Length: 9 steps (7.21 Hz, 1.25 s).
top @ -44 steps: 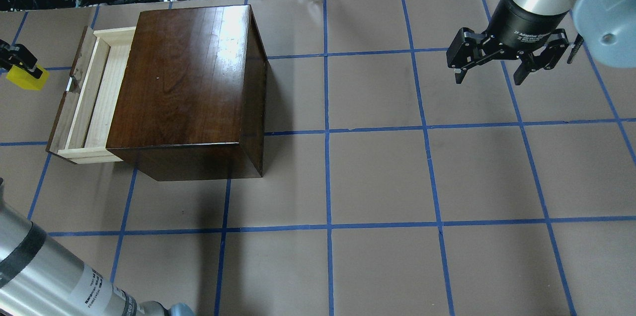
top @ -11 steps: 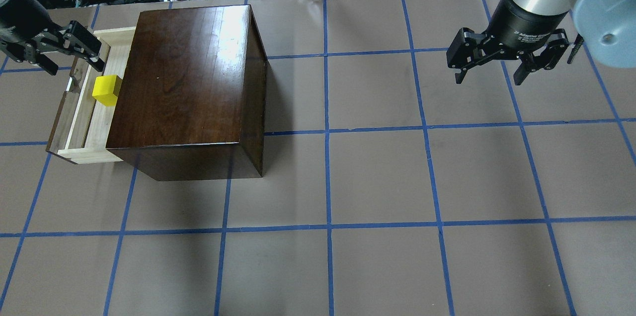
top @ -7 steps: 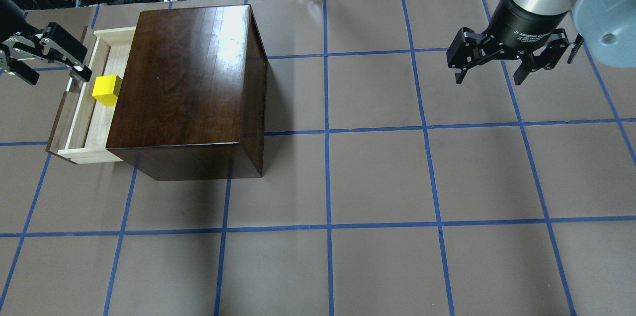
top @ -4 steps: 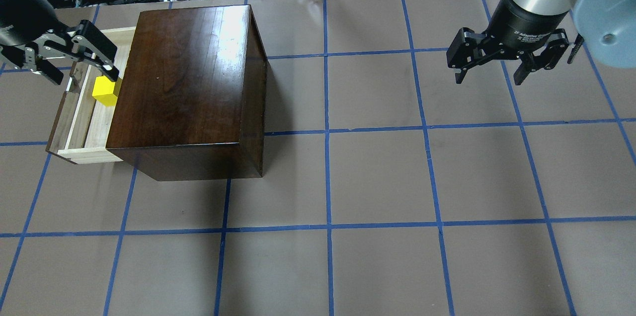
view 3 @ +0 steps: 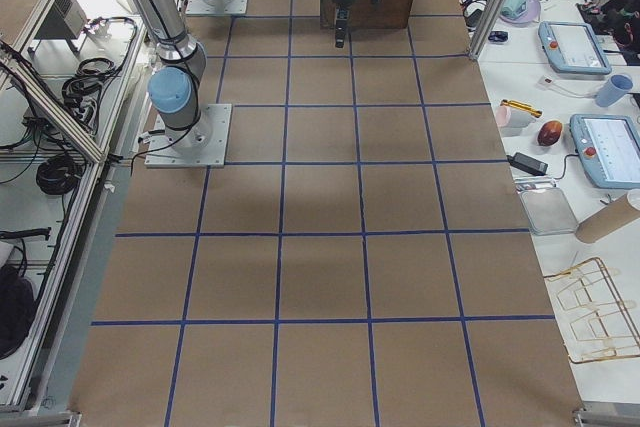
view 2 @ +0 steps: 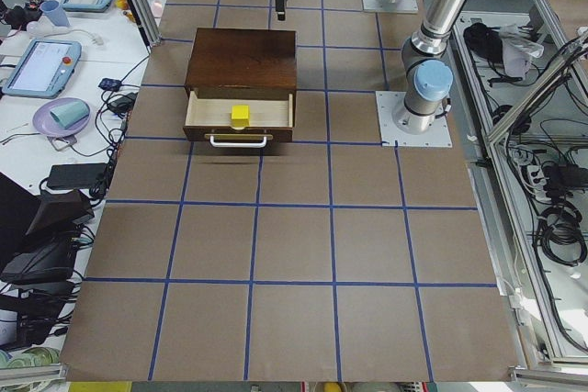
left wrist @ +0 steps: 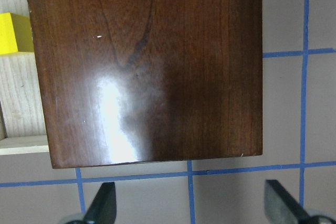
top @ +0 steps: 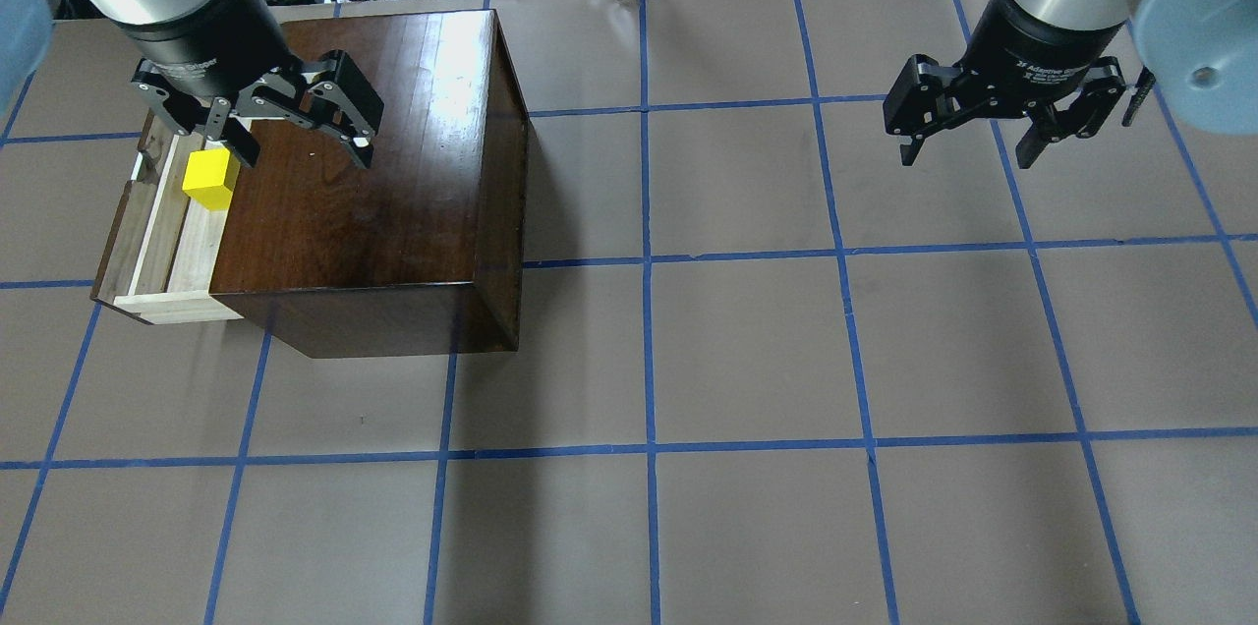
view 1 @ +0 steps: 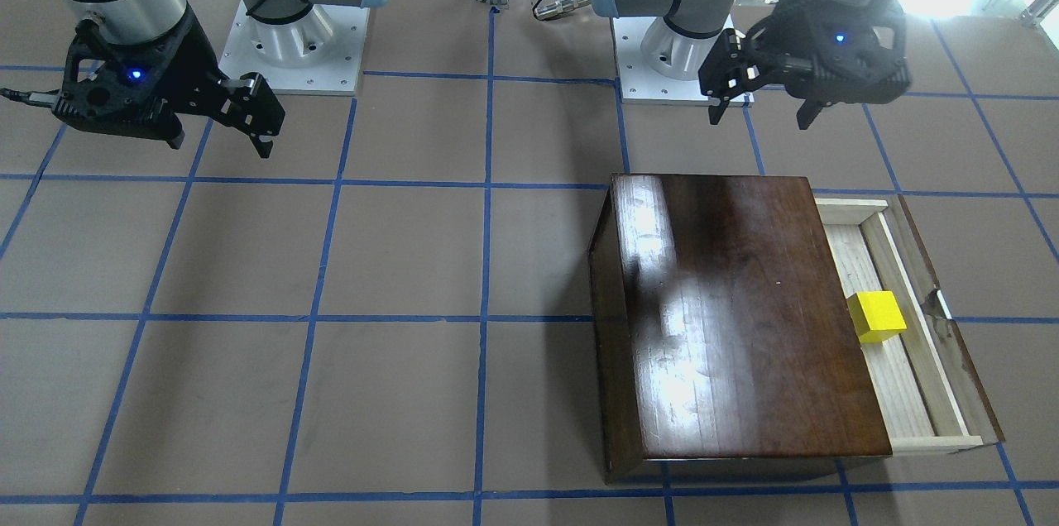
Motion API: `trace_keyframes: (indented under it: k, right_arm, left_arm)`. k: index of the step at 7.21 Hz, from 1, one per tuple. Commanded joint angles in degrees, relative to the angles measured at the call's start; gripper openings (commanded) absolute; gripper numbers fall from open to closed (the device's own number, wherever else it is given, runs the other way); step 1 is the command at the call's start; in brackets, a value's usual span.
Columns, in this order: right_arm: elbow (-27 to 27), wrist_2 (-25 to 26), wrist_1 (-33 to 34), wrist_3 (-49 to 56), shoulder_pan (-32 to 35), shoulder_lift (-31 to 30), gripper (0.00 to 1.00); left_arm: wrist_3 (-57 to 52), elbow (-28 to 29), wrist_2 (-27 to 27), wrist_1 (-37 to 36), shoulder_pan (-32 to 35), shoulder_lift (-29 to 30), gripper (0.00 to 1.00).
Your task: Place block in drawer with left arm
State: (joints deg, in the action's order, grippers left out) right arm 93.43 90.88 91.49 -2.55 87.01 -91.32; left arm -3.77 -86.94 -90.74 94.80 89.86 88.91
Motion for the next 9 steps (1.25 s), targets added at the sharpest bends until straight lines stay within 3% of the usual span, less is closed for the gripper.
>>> trace_keyframes:
  k: [1,9]
  right_arm:
    - [0.0,0.0,0.0,0.0,0.0,0.0,1.0]
    - [0.0,0.1,0.0,0.0,0.0,0.0,1.0]
  left_arm:
    - [0.3,-0.3,0.0,-0.4,0.5,0.3,1.0]
    - [0.0,-0.5,0.0,-1.9,0.1,0.3,1.0]
